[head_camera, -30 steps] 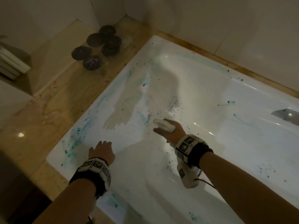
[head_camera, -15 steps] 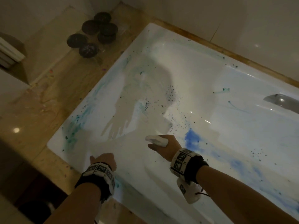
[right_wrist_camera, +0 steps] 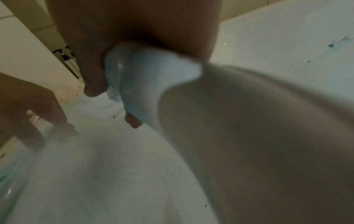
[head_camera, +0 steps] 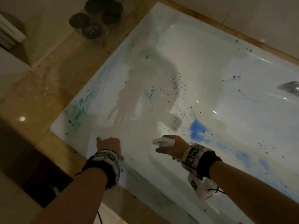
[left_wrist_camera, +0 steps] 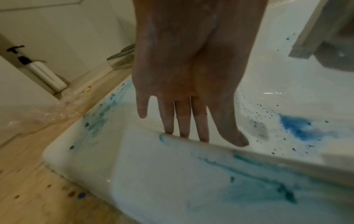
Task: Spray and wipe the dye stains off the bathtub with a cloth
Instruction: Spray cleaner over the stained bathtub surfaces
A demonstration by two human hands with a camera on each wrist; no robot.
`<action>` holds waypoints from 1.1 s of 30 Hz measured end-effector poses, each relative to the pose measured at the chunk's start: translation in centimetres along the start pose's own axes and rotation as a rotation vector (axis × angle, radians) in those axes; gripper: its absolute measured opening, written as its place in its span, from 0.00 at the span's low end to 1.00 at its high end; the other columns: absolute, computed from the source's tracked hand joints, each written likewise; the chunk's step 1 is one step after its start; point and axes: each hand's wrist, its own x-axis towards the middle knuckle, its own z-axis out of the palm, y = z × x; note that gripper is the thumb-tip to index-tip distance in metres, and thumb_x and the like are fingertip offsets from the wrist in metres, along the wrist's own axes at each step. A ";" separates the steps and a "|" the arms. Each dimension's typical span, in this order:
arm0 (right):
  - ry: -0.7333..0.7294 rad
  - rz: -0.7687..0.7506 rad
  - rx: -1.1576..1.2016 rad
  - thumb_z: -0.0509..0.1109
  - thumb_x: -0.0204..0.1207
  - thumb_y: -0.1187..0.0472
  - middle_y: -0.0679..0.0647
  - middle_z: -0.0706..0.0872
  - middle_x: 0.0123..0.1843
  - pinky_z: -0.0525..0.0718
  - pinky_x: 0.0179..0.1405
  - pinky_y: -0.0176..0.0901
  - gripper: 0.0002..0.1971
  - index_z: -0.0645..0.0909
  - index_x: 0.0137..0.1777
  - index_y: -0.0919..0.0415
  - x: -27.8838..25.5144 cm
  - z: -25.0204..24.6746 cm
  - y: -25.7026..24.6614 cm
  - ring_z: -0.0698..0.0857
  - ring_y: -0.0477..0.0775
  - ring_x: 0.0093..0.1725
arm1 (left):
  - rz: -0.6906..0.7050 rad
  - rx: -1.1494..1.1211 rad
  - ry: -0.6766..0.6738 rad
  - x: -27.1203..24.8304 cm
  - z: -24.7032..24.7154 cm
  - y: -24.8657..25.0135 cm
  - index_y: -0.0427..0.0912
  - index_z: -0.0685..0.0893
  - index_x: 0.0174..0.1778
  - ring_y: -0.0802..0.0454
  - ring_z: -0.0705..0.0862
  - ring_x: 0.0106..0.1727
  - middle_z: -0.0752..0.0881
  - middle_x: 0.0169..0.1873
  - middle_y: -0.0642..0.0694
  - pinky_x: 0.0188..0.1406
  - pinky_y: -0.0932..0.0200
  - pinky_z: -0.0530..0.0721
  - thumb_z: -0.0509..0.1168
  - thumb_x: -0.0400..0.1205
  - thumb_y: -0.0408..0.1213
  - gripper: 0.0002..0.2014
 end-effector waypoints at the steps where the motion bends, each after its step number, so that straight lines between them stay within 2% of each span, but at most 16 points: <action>1: -0.023 -0.023 -0.066 0.69 0.77 0.53 0.46 0.78 0.42 0.75 0.37 0.25 0.19 0.78 0.67 0.57 0.0 0.0 0.4 0.76 0.48 0.38 | -0.006 -0.017 -0.021 -0.1 0.1 0.4 0.44 0.77 0.65 0.46 0.79 0.66 0.82 0.63 0.46 0.79 0.41 0.54 0.70 0.74 0.54 0.27; 3: -0.014 0.005 -0.231 0.67 0.77 0.47 0.52 0.82 0.50 0.79 0.52 0.37 0.21 0.79 0.66 0.56 0.9 0.4 1.9 0.81 0.53 0.49 | -0.025 -0.035 -0.023 -0.1 0.3 1.3 0.44 0.77 0.65 0.46 0.78 0.67 0.81 0.64 0.46 0.78 0.43 0.57 0.69 0.77 0.50 0.23; 4: 0.014 0.037 -0.280 0.66 0.77 0.43 0.54 0.84 0.52 0.81 0.55 0.42 0.21 0.80 0.65 0.54 1.2 0.4 2.7 0.83 0.55 0.52 | -0.039 -0.022 -0.009 -0.1 0.5 1.7 0.44 0.78 0.64 0.46 0.78 0.67 0.81 0.64 0.46 0.77 0.45 0.59 0.67 0.79 0.45 0.18; 6: 0.083 0.057 -0.305 0.65 0.77 0.43 0.56 0.86 0.52 0.82 0.54 0.42 0.20 0.82 0.62 0.54 1.8 -0.3 3.8 0.84 0.55 0.52 | -0.074 0.029 0.024 -0.1 0.5 2.5 0.44 0.79 0.63 0.47 0.78 0.67 0.80 0.64 0.46 0.76 0.48 0.62 0.61 0.82 0.38 0.13; 8: 0.112 0.045 -0.133 0.67 0.77 0.48 0.59 0.85 0.54 0.80 0.49 0.40 0.20 0.81 0.64 0.57 2.2 -1.6 4.7 0.81 0.53 0.49 | -0.086 0.084 0.023 0.3 0.2 3.1 0.44 0.77 0.66 0.46 0.77 0.69 0.79 0.66 0.45 0.76 0.47 0.63 0.62 0.82 0.37 0.16; 11: 0.138 0.017 -0.009 0.70 0.75 0.51 0.58 0.83 0.58 0.80 0.58 0.48 0.23 0.78 0.67 0.61 3.0 -3.4 6.2 0.81 0.56 0.55 | -0.106 0.073 0.011 1.7 -1.3 4.2 0.43 0.74 0.69 0.44 0.75 0.70 0.77 0.68 0.44 0.75 0.46 0.66 0.61 0.82 0.38 0.18; 13: 0.191 0.023 -0.118 0.69 0.76 0.48 0.57 0.82 0.52 0.80 0.59 0.51 0.21 0.79 0.61 0.63 3.9 -4.1 7.3 0.81 0.59 0.55 | -0.089 0.011 0.063 3.3 -2.3 5.4 0.43 0.74 0.70 0.44 0.75 0.70 0.76 0.69 0.44 0.73 0.47 0.69 0.58 0.83 0.37 0.18; 15: 0.266 0.091 -0.200 0.66 0.78 0.47 0.58 0.83 0.45 0.82 0.53 0.50 0.19 0.80 0.52 0.66 4.3 -4.6 8.1 0.83 0.60 0.50 | -0.042 -0.033 0.124 4.6 -2.8 6.9 0.45 0.73 0.71 0.45 0.74 0.71 0.75 0.71 0.45 0.73 0.51 0.69 0.55 0.85 0.38 0.18; 17: 0.368 0.122 -0.136 0.67 0.77 0.47 0.62 0.87 0.44 0.85 0.49 0.52 0.21 0.83 0.48 0.69 4.8 -5.3 9.0 0.85 0.62 0.45 | 0.000 -0.045 0.148 5.6 -2.9 8.4 0.47 0.72 0.72 0.46 0.74 0.71 0.75 0.71 0.46 0.71 0.52 0.69 0.54 0.85 0.39 0.18; 19: 0.451 0.177 0.038 0.70 0.75 0.50 0.61 0.87 0.46 0.85 0.48 0.50 0.19 0.84 0.51 0.70 5.4 -6.3 9.8 0.85 0.61 0.45 | 0.027 -0.021 0.144 6.2 -2.7 9.5 0.46 0.70 0.74 0.46 0.74 0.71 0.74 0.71 0.45 0.72 0.51 0.67 0.53 0.86 0.39 0.19; 21: 0.454 0.179 0.194 0.72 0.74 0.52 0.56 0.84 0.50 0.82 0.48 0.45 0.20 0.82 0.59 0.66 5.9 -7.1 10.5 0.81 0.56 0.46 | 0.020 0.014 0.158 6.7 -2.3 10.0 0.46 0.65 0.77 0.46 0.70 0.74 0.71 0.73 0.45 0.74 0.51 0.64 0.52 0.86 0.40 0.21; 23: 0.464 0.141 0.238 0.74 0.72 0.50 0.57 0.85 0.57 0.83 0.56 0.51 0.23 0.80 0.63 0.61 6.5 -7.8 11.4 0.82 0.58 0.51 | -0.007 0.042 0.179 7.4 -2.3 9.9 0.46 0.57 0.80 0.47 0.60 0.79 0.62 0.79 0.45 0.78 0.49 0.57 0.50 0.86 0.40 0.25; 25: 0.526 0.142 0.232 0.74 0.70 0.47 0.60 0.86 0.57 0.82 0.58 0.59 0.25 0.81 0.62 0.62 7.2 -8.4 11.8 0.83 0.64 0.55 | -0.036 0.073 0.198 8.2 -2.8 9.5 0.46 0.52 0.82 0.47 0.50 0.83 0.52 0.82 0.47 0.80 0.47 0.51 0.50 0.87 0.41 0.27; 29: 0.634 0.238 0.152 0.70 0.74 0.48 0.61 0.87 0.49 0.83 0.53 0.50 0.19 0.84 0.54 0.64 8.9 -10.8 11.8 0.85 0.63 0.50 | -0.074 0.132 0.201 9.5 -4.1 8.7 0.47 0.47 0.83 0.47 0.43 0.83 0.44 0.83 0.47 0.81 0.45 0.49 0.49 0.87 0.41 0.28; 31: 0.697 0.245 0.263 0.72 0.73 0.49 0.59 0.87 0.48 0.84 0.51 0.49 0.18 0.84 0.55 0.63 9.6 -12.1 11.8 0.85 0.61 0.46 | -0.088 0.160 0.193 10.2 -4.6 8.6 0.47 0.45 0.83 0.46 0.41 0.83 0.42 0.82 0.46 0.81 0.44 0.47 0.48 0.87 0.41 0.29; 33: 0.705 0.214 0.380 0.74 0.71 0.50 0.59 0.87 0.47 0.85 0.52 0.55 0.19 0.83 0.56 0.62 10.3 -13.0 11.8 0.85 0.61 0.43 | -0.113 0.194 0.181 10.7 -4.9 8.6 0.47 0.42 0.83 0.45 0.39 0.83 0.38 0.82 0.45 0.81 0.42 0.46 0.48 0.87 0.42 0.30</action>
